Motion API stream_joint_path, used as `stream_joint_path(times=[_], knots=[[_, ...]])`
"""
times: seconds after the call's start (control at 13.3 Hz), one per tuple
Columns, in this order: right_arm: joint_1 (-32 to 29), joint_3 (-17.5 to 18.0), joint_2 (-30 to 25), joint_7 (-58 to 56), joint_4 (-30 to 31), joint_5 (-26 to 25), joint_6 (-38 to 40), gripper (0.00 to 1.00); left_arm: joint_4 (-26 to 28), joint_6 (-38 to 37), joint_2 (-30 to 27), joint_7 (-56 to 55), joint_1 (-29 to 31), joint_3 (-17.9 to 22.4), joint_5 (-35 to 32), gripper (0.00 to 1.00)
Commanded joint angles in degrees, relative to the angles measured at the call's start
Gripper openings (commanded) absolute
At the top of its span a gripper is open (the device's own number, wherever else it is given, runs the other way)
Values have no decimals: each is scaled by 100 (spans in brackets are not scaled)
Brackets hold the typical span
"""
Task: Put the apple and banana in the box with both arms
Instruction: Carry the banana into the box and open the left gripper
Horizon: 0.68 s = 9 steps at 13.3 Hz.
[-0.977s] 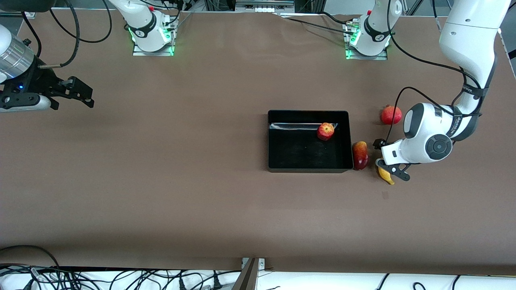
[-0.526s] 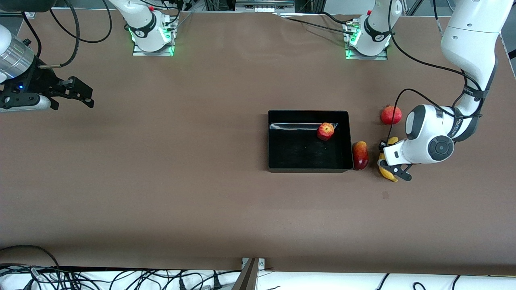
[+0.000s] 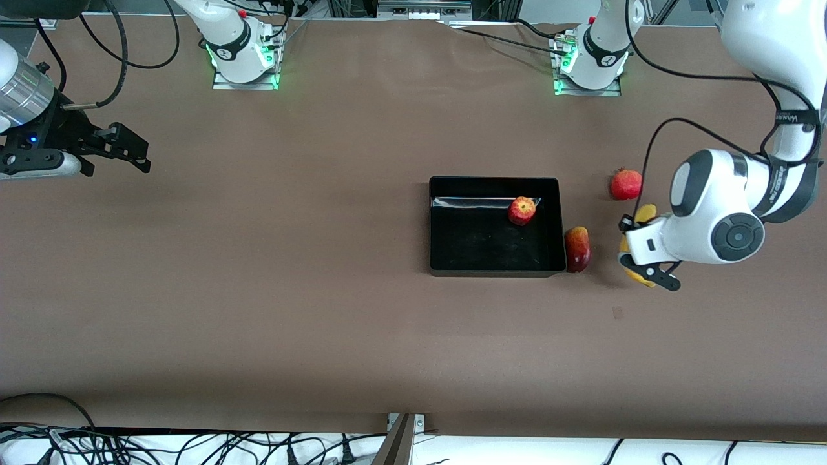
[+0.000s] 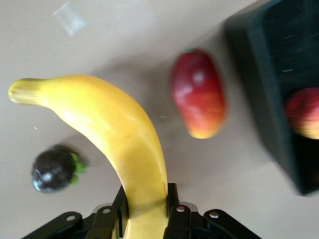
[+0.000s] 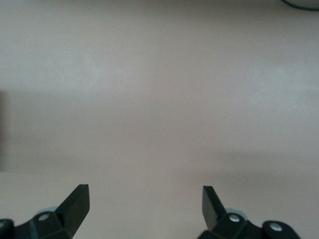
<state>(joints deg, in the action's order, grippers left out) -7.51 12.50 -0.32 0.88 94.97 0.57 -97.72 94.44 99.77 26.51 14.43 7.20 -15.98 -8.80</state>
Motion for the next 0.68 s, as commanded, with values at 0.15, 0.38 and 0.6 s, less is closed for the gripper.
stream_joint_path(times=[0.15, 0.38, 0.6], knots=[[-31, 42, 59, -17, -137, -57, 33, 100, -295, -66, 196, -1545, -367, -1161, 194, 0], [-31, 42, 59, -17, -137, -57, 33, 100, -303, 796, 722, -2572, -1148, -1144, 107, 4], [-31, 42, 59, -17, -137, -57, 33, 100, -285, 1439, 1162, -3507, -1712, -1118, 2, 9]])
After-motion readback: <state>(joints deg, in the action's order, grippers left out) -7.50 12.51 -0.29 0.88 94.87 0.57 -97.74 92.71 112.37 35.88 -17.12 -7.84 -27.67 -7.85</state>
